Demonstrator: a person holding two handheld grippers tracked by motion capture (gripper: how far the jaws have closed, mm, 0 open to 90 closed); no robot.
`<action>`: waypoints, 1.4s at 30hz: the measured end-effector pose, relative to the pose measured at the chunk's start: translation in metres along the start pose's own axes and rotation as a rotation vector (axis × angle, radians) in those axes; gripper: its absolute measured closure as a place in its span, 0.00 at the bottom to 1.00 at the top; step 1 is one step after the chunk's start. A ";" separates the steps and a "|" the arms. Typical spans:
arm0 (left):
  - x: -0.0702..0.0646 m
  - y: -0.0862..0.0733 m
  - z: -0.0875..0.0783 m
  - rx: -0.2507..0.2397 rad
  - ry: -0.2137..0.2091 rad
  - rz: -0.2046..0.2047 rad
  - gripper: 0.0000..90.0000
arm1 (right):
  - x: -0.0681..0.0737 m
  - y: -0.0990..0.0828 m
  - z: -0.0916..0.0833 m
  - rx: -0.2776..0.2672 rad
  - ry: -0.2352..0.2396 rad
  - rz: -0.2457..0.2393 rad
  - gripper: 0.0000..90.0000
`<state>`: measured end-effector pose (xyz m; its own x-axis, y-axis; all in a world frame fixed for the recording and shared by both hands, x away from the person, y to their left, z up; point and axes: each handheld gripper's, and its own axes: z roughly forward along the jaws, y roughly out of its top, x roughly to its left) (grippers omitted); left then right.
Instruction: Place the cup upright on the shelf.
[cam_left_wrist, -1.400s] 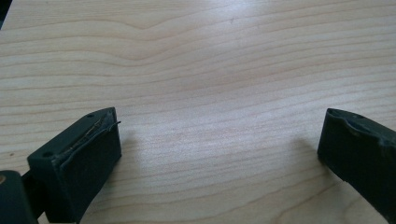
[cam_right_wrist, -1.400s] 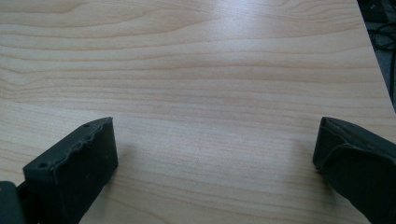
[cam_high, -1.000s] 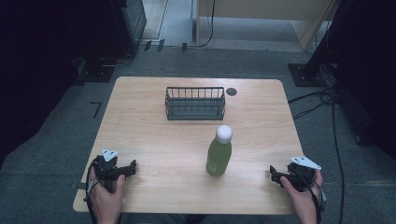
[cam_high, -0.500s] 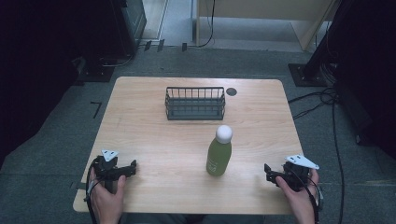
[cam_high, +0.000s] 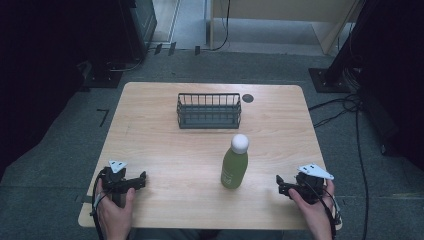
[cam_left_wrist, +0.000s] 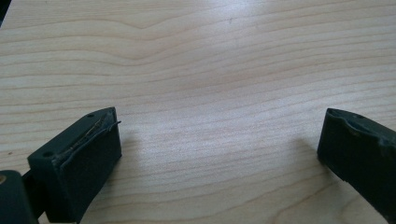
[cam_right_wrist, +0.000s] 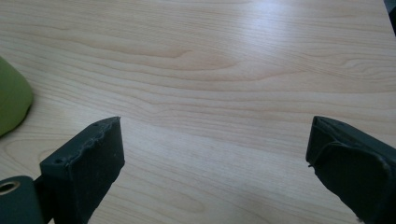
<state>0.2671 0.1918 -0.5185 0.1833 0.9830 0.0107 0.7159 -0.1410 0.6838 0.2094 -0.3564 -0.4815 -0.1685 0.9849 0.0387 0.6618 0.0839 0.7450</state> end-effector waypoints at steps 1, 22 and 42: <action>0.000 0.000 0.000 0.000 0.000 0.000 0.00 | 0.002 0.001 0.000 -0.001 0.005 -0.004 0.04; 0.000 0.000 0.000 0.001 -0.001 0.002 0.00 | 0.043 0.011 0.009 -0.014 0.084 -0.072 0.05; 0.000 0.000 0.000 0.001 -0.006 0.007 0.00 | 0.078 0.021 0.010 -0.037 0.178 -0.122 0.05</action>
<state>0.2671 0.1915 -0.5184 0.1928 0.9812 0.0109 0.7151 -0.1481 0.6832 0.2175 -0.2760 -0.4690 -0.3744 0.9253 0.0608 0.6014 0.1924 0.7754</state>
